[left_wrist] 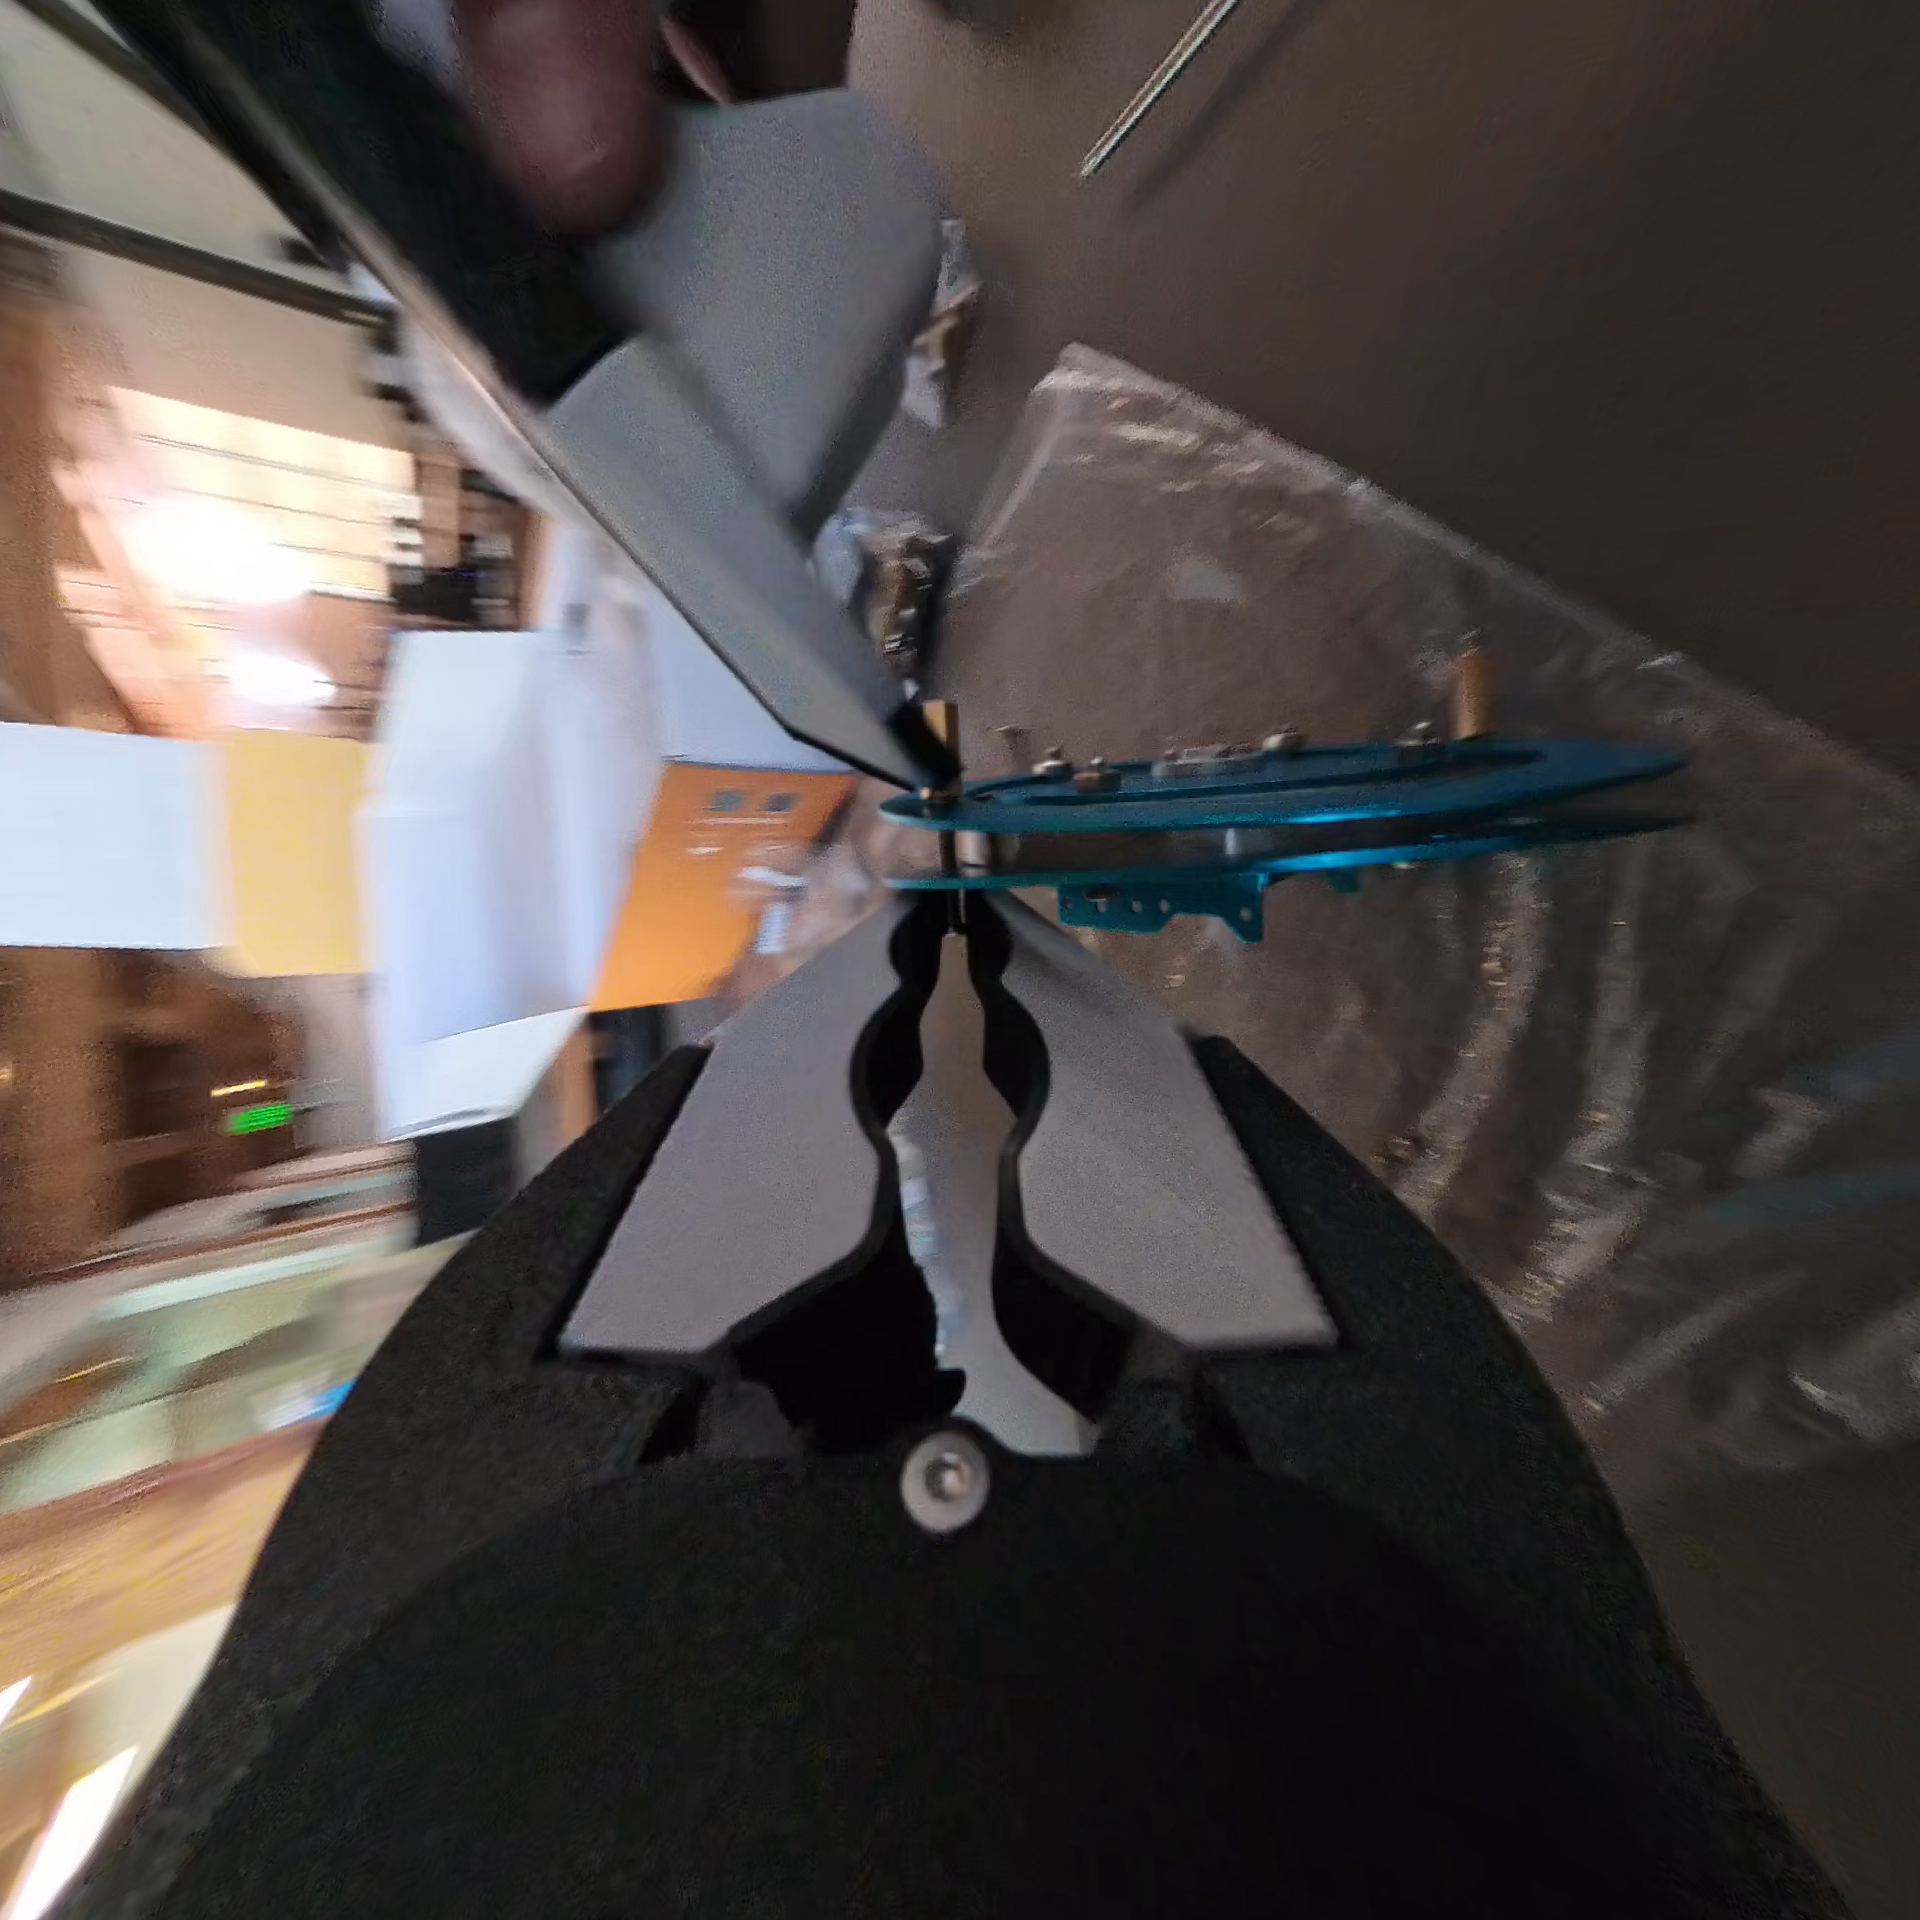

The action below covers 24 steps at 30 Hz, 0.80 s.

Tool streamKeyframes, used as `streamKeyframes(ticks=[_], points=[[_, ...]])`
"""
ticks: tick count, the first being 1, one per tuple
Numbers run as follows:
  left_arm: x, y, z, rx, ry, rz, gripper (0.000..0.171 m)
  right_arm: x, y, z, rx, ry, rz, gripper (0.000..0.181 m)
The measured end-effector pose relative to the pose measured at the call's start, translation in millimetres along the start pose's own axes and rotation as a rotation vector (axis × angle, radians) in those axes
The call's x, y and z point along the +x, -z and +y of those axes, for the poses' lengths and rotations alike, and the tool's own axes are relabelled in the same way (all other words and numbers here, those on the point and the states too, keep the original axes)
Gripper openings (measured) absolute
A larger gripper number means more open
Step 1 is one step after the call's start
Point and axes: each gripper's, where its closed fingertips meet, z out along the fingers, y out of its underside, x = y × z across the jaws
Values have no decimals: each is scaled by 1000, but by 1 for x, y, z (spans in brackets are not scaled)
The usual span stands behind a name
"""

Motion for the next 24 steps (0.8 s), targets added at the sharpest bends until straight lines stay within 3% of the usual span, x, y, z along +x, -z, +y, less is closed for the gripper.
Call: streamKeyframes(ticks=[3, 5, 6, 8, 12, 14, 18, 20, 24], points=[[11, 6, -3, 38, 205, 323, 2, 1, 5, -2, -7, 545, 397, 23], [18, 13, -3, 40, 331, 558, 2, 3, 4, 0, -58, 803, 633, 37], [21, 16, -3, 36, 398, 671, 2, 5, 2, 3, -104, 904, 726, 43], [25, 21, -2, 20, 533, 870, 2, 4, -3, 6, -153, 1068, 846, 37], [24, 19, -2, 0, 656, 1054, 2, 9, -5, 3, -228, 1228, 1017, 30], [23, 18, -3, 0, 644, 1070, 2, 16, -4, 0, -267, 1245, 1077, 27], [23, 16, -7, 6, 612, 1037, 2, 22, 1, -6, -293, 1268, 1116, 3], [21, 9, -4, 18, 528, 906, 2, 20, 0, -3, -248, 1131, 998, 3], [13, 0, -4, 14, 269, 498, 2, 11, -5, 8, -130, 608, 564, 3]])
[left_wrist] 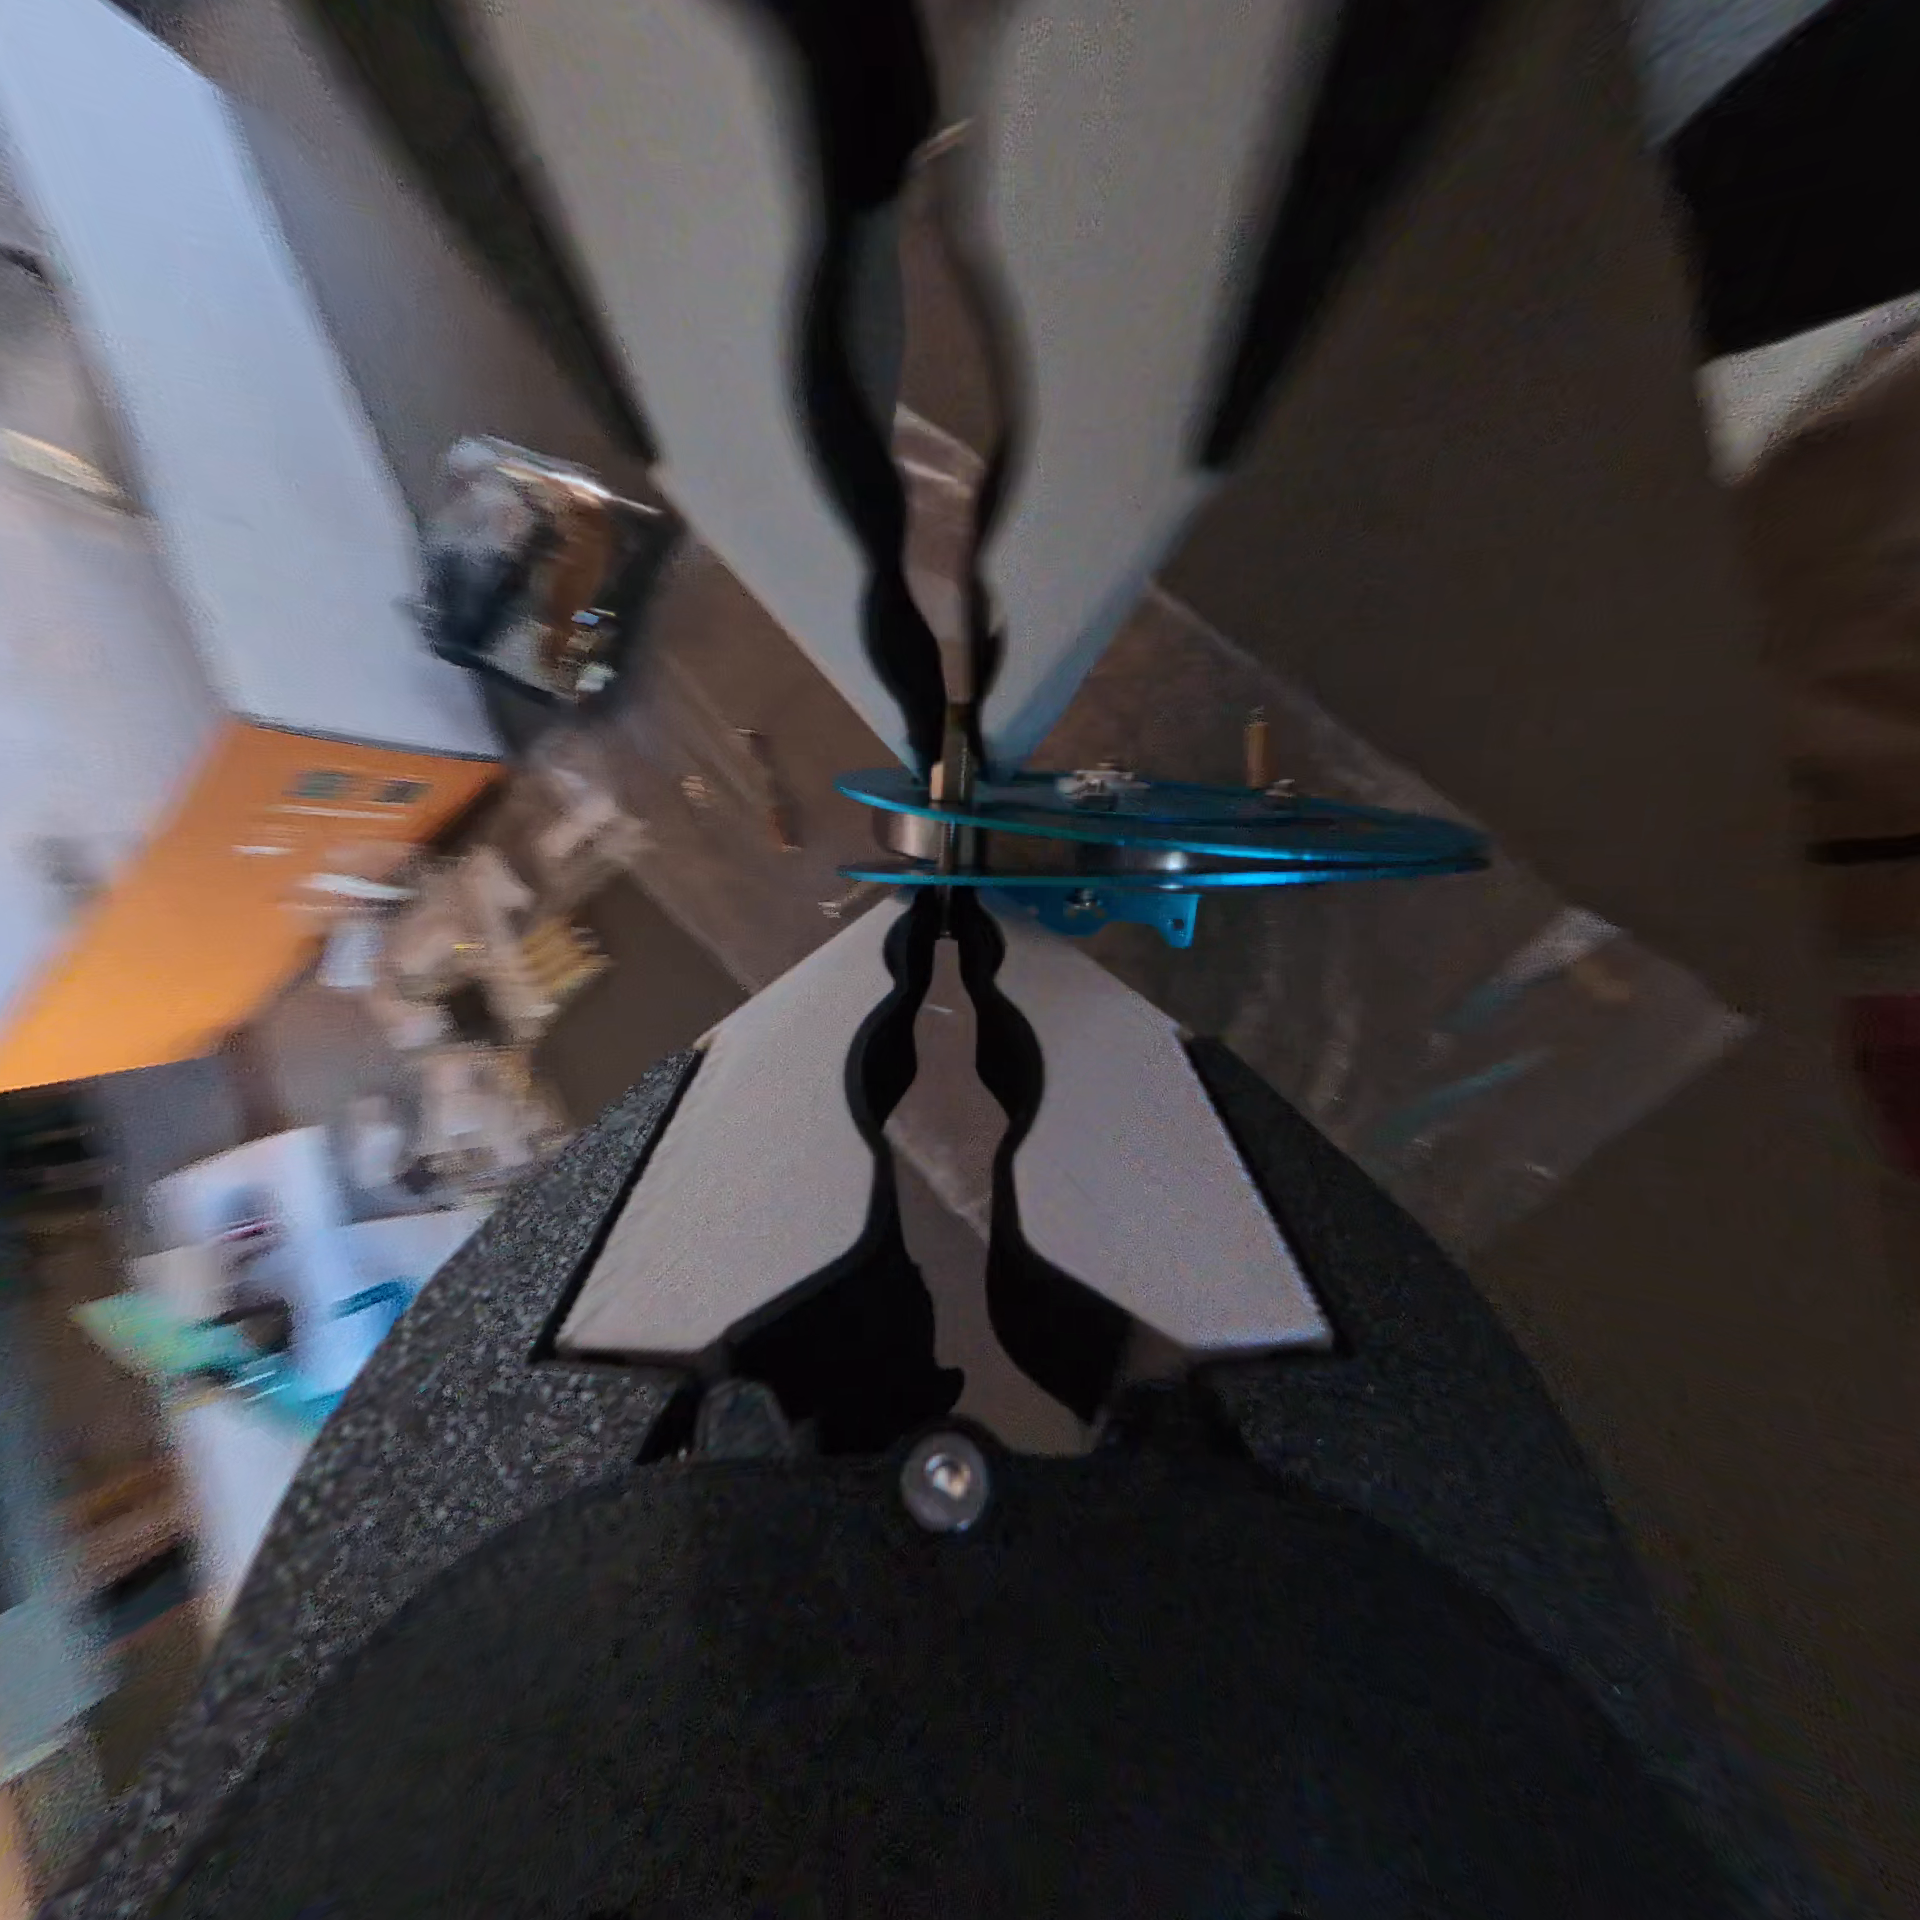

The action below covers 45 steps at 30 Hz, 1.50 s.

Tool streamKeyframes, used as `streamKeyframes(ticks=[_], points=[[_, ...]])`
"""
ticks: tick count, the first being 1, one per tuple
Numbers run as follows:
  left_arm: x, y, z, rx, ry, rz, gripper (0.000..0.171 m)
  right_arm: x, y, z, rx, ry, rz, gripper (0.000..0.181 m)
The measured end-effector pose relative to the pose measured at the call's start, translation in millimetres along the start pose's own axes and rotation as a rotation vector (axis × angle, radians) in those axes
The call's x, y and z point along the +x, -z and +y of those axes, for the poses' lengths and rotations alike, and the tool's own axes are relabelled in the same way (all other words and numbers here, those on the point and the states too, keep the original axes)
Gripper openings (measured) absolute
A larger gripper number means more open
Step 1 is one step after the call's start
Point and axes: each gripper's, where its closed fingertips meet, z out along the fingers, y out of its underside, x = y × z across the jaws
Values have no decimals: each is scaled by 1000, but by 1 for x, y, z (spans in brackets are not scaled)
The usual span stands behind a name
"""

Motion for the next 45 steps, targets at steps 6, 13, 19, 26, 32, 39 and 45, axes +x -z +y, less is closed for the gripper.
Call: streamKeyframes(ticks=[6, 13, 19, 26, 32, 39, 45], points=[[-19, 6, -18, -81, -594, -864, 0, -26, 15, 4, -71, -972, -880, 3], [-18, 2, -14, -10, -429, -708, 2, -24, 14, 4, -31, -854, -827, 4], [5, 2, -7, 55, 1, -24, 2, 2, 18, -6, 1, 78, 57, 27], [21, 11, -5, 37, 407, 582, 2, 4, 17, -8, -65, 687, 651, 30], [16, 8, -3, 18, 348, 558, 2, 9, 9, -7, -65, 648, 654, 6], [4, 2, 1, 21, 52, 178, 2, 6, 8, -6, 61, 179, 161, 4], [-20, 5, -9, -56, -476, -699, 1, 4, 13, -2, 76, -846, -655, 1]])
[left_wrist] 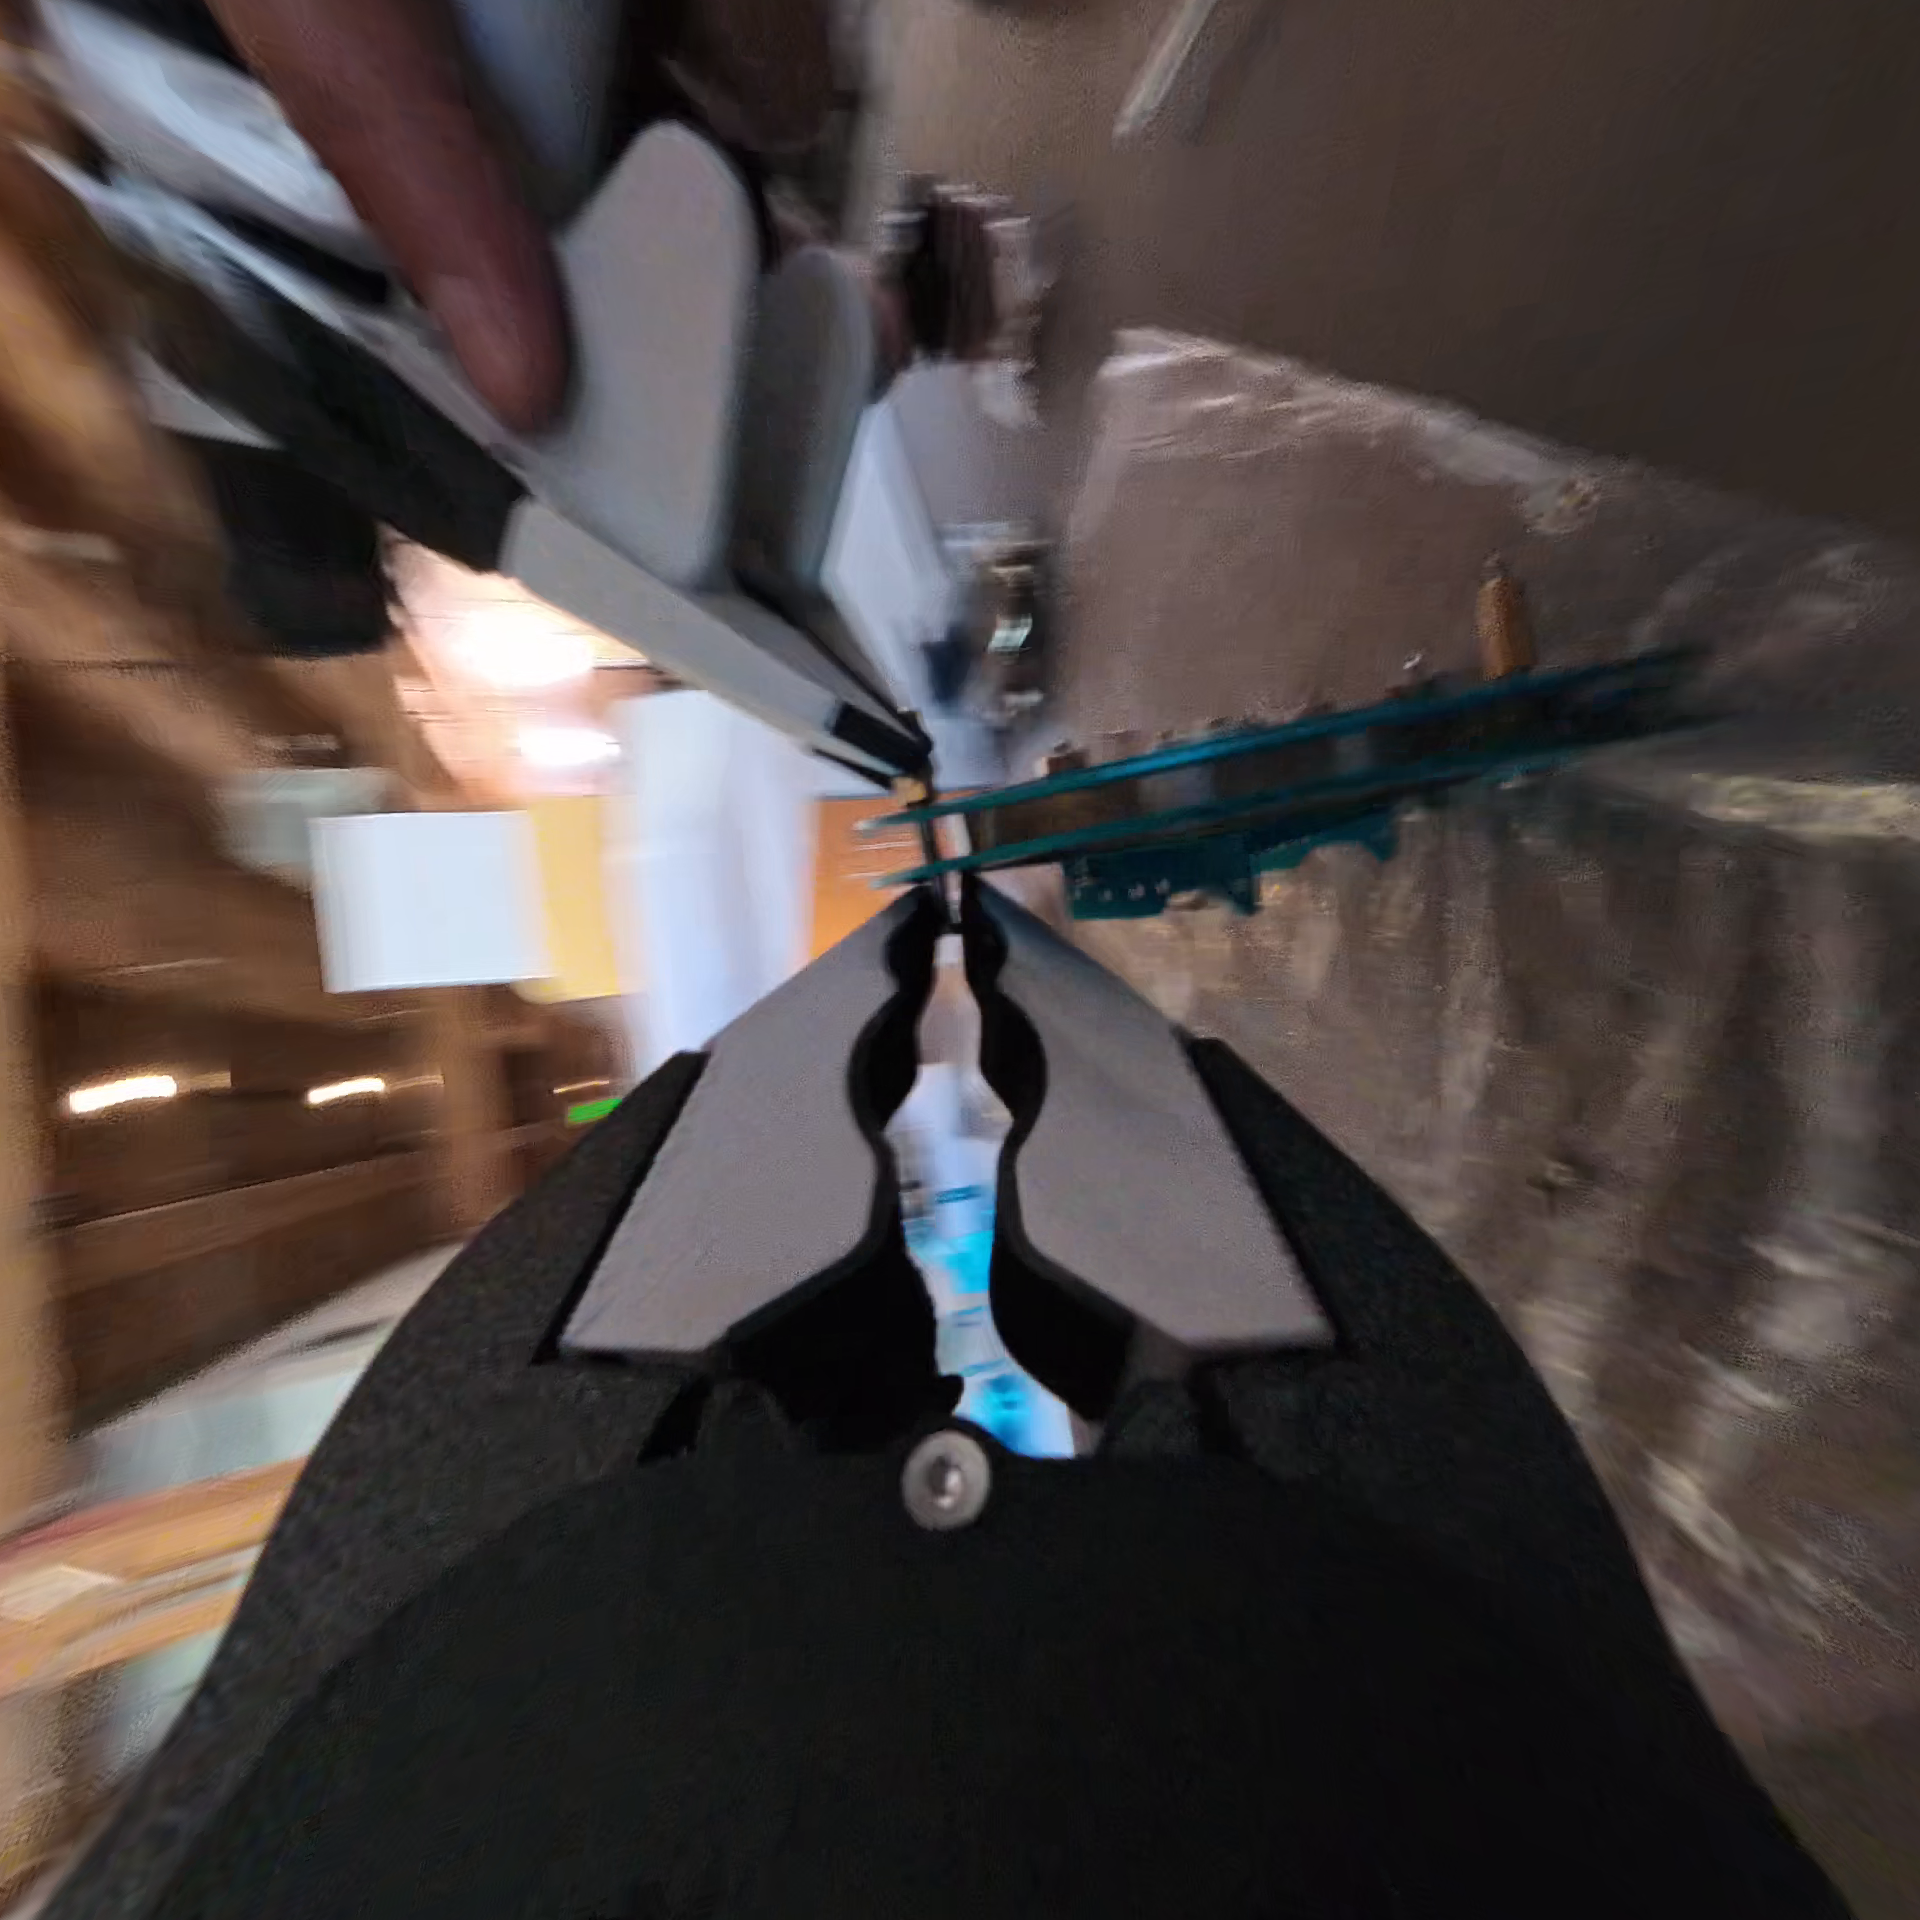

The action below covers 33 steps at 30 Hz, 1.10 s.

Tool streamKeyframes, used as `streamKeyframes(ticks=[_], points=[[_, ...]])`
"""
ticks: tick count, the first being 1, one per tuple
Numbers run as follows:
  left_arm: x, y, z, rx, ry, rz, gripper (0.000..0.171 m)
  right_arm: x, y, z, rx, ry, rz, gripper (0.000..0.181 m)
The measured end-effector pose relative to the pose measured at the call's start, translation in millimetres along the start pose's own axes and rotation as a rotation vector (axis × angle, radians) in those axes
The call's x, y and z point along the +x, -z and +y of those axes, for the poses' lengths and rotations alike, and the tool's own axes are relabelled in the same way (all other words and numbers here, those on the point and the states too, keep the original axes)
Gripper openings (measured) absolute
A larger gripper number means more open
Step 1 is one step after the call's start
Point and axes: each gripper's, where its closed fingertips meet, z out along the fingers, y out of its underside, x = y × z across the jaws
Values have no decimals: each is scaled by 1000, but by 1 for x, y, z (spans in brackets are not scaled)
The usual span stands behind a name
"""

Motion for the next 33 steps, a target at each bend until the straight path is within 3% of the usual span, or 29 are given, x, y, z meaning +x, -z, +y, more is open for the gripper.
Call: streamKeyframes(ticks=[2, 3, 6, 8, 10, 16, 19, 22, 25, 26, 30, 33], points=[[-5, 2, 1, -26, -139, -189, 1, -6, 1, 1, -6, -356, -262, 2], [-5, 3, 1, -29, -118, -191, 1, -6, 0, 1, 0, -453, -340, 2], [-3, 2, 1, -17, -43, -132, 1, -7, 0, 2, -18, -414, -310, 4], [-3, -1, 3, -9, -19, -98, 1, -4, 0, 0, -17, -258, -176, 5], [-2, -3, 4, 12, 37, -22, 2, 1, 1, 1, -38, 14, 12, 8], [8, -3, 2, 120, 343, 403, 2, 19, 13, -4, -67, 891, 759, 47], [14, -3, 3, 146, 538, 677, 2, 19, 3, -5, -111, 1207, 1018, 42], [17, 1, 1, 174, 632, 889, 2, 28, 2, -9, -173, 1346, 1206, 34], [17, 2, 1, 179, 632, 972, 2, 36, 2, -15, -180, 1365, 1253, 25], [17, 1, 1, 174, 624, 978, 2, 32, 7, -23, -139, 1383, 1281, 3], [16, -5, 2, 162, 516, 818, 2, 27, 2, -11, -154, 1137, 1003, 3], [13, -9, -2, 140, 377, 585, 2, 17, -2, 1, -137, 718, 636, 3]])
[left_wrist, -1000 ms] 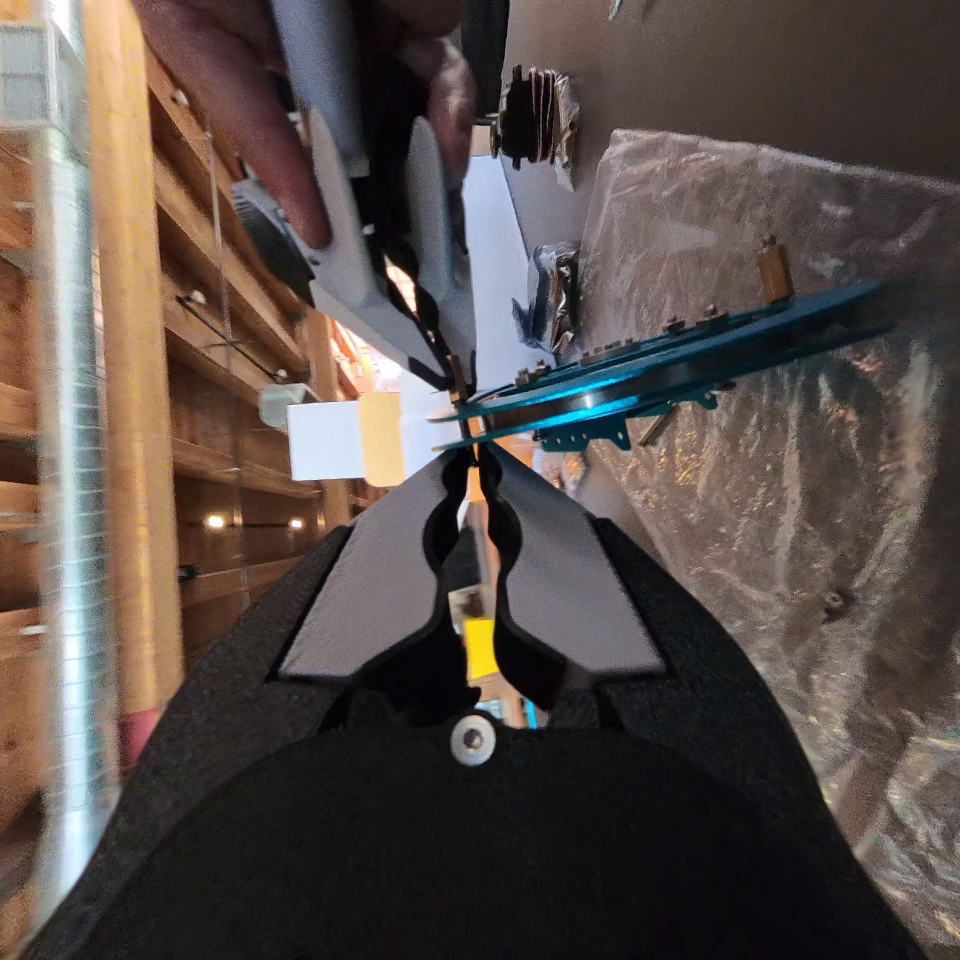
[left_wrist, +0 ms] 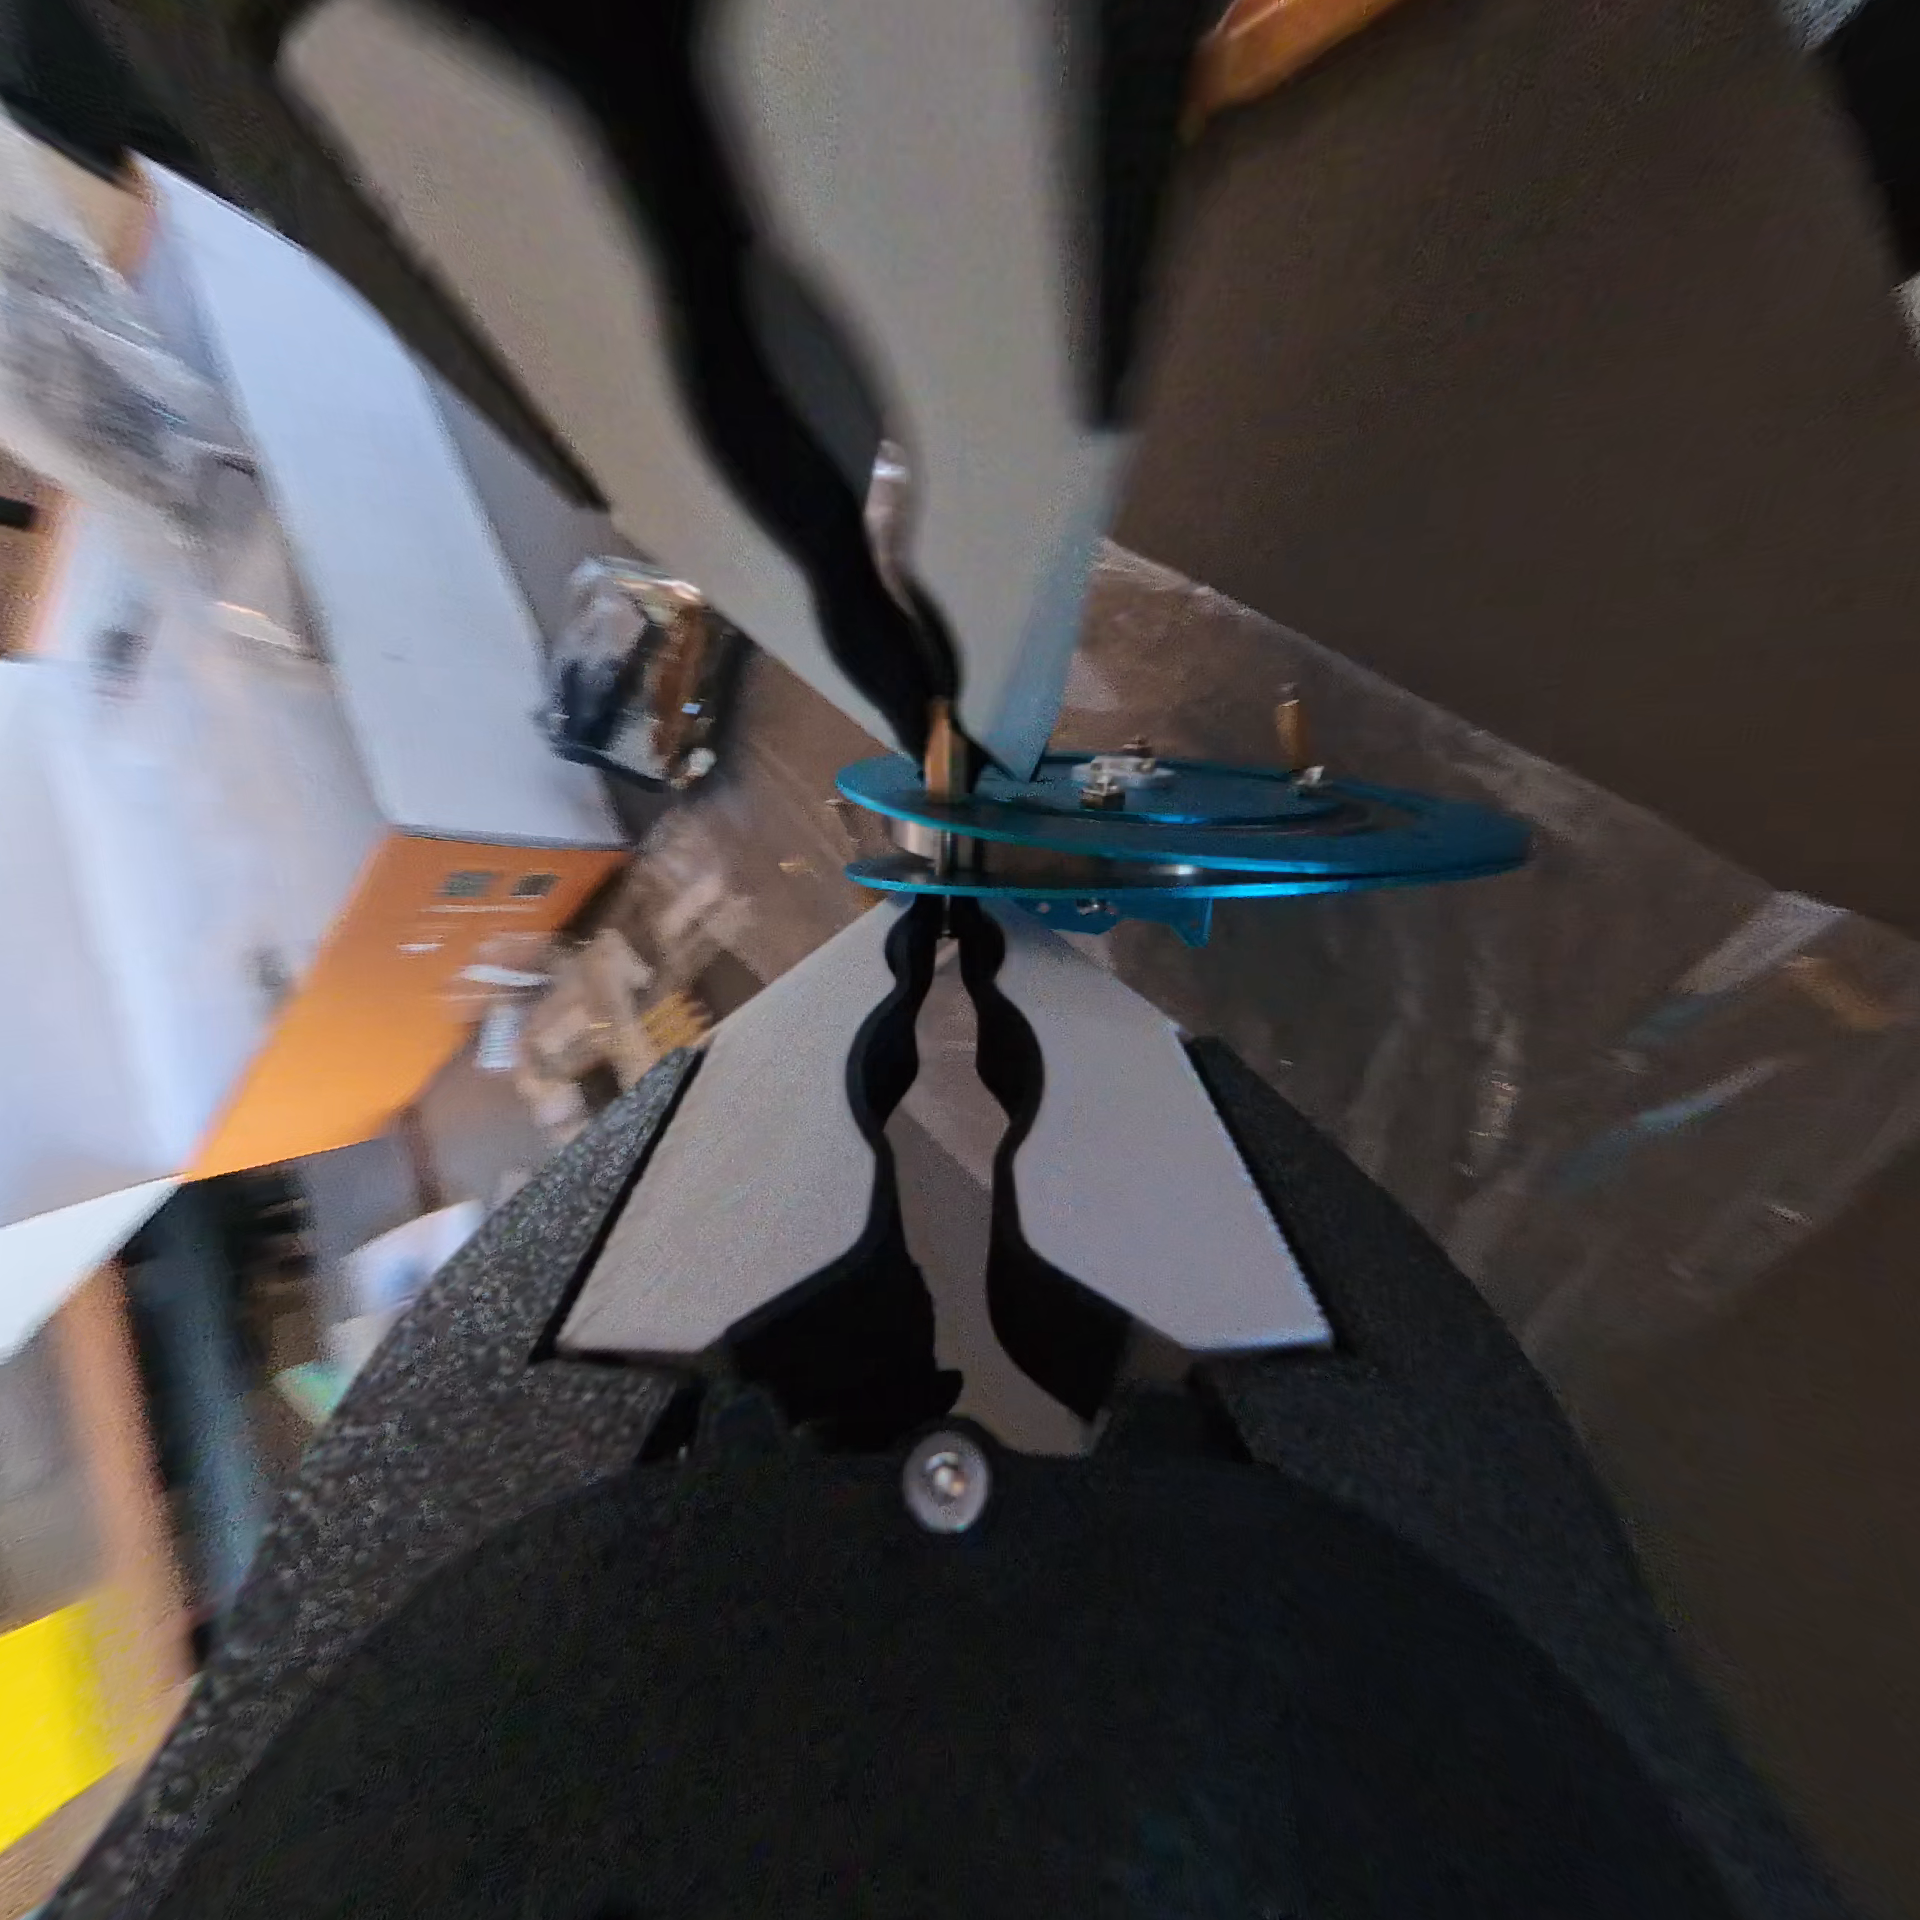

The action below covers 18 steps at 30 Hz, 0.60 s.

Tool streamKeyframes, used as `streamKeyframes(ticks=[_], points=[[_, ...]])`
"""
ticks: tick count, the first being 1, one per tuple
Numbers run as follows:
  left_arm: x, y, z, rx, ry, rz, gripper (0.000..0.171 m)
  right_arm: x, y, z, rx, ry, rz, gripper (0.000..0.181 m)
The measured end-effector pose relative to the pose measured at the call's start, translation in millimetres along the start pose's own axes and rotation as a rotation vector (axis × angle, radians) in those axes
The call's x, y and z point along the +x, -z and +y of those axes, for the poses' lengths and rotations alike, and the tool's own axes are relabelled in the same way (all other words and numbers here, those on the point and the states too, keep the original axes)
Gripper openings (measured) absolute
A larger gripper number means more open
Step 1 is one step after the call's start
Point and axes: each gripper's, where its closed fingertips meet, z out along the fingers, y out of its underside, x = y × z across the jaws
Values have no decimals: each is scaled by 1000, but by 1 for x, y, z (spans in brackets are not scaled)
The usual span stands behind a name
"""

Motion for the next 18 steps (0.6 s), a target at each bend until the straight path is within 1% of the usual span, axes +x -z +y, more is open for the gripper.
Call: streamKeyframes(ticks=[1, 4, 6, 8, 9, 10, 11, 12, 13, 14, 16, 18], points=[[-2, 0, -1, -14, -67, -100, 2, -4, 1, 2, -12, -165, -138, 3], [-9, 2, -7, -54, -277, -381, 1, -22, 9, 2, -43, -731, -653, 2], [-12, 4, -10, -33, -332, -531, 1, -29, 18, -5, -21, -1052, -1006, 3], [-14, 6, -12, -3, -387, -654, 2, -23, 19, -9, 62, -1288, -1231, 3], [-15, 7, -12, -10, -402, -682, 1, -24, 20, -11, 82, -1321, -1294, 3], [-14, 7, -11, -14, -396, -677, 2, -25, 20, -11, 100, -1296, -1286, 4], [-14, 7, -11, 1, -364, -646, 2, -25, 19, -10, 114, -1237, -1226, 5], [-14, 6, -11, 24, -316, -599, 2, -24, 17, -8, 131, -1143, -1129, 6], [-13, 5, -10, 45, -255, -535, 2, -25, 15, -6, 150, -1006, -1010, 7], [-12, 4, -9, 62, -189, -462, 2, -22, 12, -2, 165, -852, -860, 10], [-9, 2, -7, 91, -83, -302, 2, -7, 9, 7, 196, -511, -471, 27], [-5, 1, -4, 112, 9, -153, 2, -5, 15, 9, 221, -166, -178, 40]])
